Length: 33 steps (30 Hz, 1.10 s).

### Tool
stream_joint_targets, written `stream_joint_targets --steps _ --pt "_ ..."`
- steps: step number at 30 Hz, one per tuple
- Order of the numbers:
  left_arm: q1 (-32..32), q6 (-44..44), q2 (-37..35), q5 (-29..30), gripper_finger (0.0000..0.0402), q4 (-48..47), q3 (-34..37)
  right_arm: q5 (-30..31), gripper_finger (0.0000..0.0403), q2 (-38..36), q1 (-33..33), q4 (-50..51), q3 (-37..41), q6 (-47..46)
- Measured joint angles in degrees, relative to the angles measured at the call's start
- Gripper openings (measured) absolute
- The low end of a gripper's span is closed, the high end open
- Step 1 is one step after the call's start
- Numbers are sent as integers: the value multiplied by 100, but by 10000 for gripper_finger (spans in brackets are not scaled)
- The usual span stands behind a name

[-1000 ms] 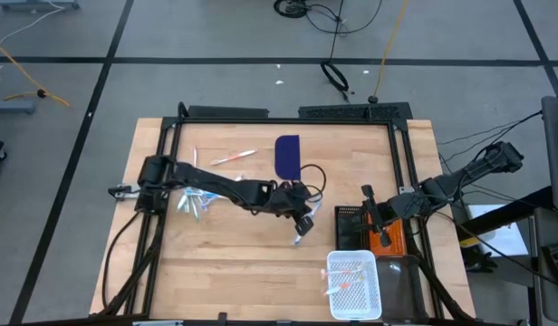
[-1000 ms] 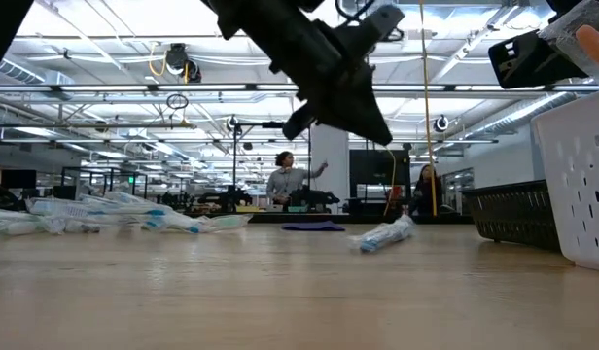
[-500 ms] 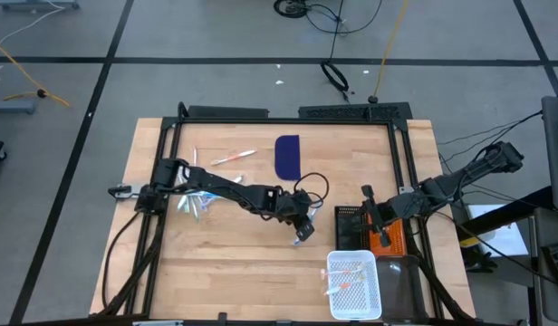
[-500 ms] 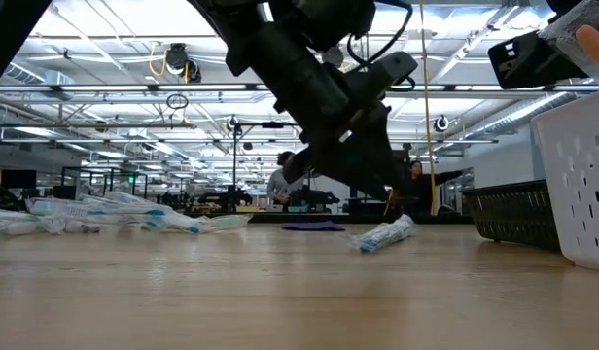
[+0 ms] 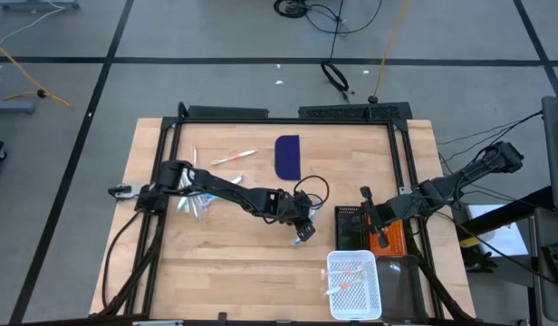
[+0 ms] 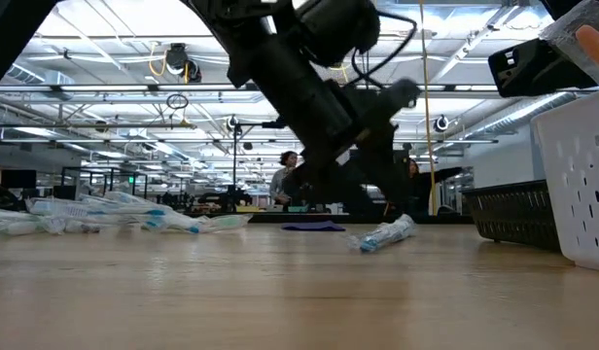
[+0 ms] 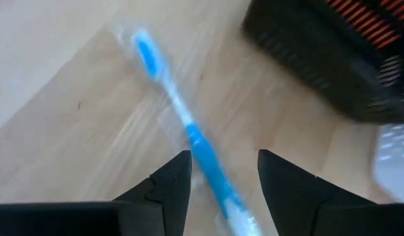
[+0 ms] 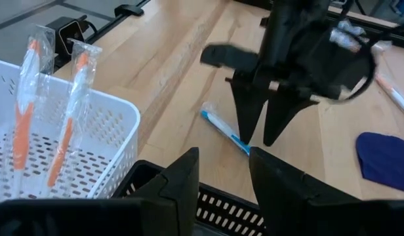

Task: Pick & Place Toothbrushes
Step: Put the blue toothbrush into the black basket

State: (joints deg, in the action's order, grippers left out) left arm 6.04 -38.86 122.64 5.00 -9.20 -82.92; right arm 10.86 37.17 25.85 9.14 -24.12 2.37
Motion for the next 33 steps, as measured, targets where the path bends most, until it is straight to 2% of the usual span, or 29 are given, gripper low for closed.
stream_joint_targets --steps 13,16,20,26,33 --pt "48 28 342 -144 173 288 -10 0 126 2 0 -80 2 32" --pt "41 -220 342 -170 129 174 -12 29 126 0 0 -84 2 46" --pt "11 -16 299 -115 23 172 -6 262 126 0 0 -74 2 46" --pt "-20 216 159 -17 5 154 4 264 126 2 2 -74 2 28" --pt "-26 543 -417 826 2 -284 7 264 126 0 0 -79 2 10"
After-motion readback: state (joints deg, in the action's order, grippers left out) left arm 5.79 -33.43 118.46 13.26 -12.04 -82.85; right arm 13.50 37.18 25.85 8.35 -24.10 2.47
